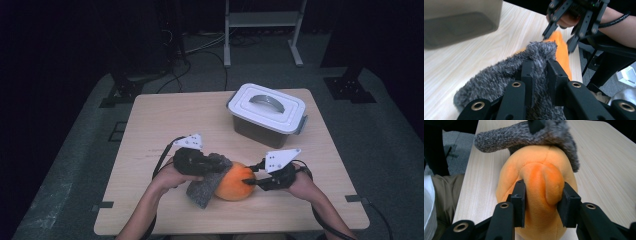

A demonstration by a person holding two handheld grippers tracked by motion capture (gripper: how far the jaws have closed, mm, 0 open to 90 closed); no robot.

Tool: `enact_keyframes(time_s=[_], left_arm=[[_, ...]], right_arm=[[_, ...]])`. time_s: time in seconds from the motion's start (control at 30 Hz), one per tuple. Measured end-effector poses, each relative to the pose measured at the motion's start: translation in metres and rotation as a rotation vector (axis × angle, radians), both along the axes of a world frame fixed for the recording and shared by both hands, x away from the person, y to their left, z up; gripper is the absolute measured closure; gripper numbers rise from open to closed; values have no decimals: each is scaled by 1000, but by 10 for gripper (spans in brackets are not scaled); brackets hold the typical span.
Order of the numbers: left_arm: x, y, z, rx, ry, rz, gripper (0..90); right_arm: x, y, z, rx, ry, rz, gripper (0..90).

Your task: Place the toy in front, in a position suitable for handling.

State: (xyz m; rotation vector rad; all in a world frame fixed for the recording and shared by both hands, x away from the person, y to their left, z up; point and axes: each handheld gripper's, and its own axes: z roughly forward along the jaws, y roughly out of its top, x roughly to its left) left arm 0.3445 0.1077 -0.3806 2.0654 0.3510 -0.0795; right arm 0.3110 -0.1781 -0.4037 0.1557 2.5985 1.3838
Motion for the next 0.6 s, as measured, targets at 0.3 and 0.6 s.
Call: enact_keyframes(time_s=[0.3,0.6], left_arm=[[-3,-1,-9,50,3,-4,767],[-10,-1,-17,5,29,-1,767]], right_arm=[[5,-14,-8,-5,25,-21,612],[9,-15,-8,13,146,-90,395]])
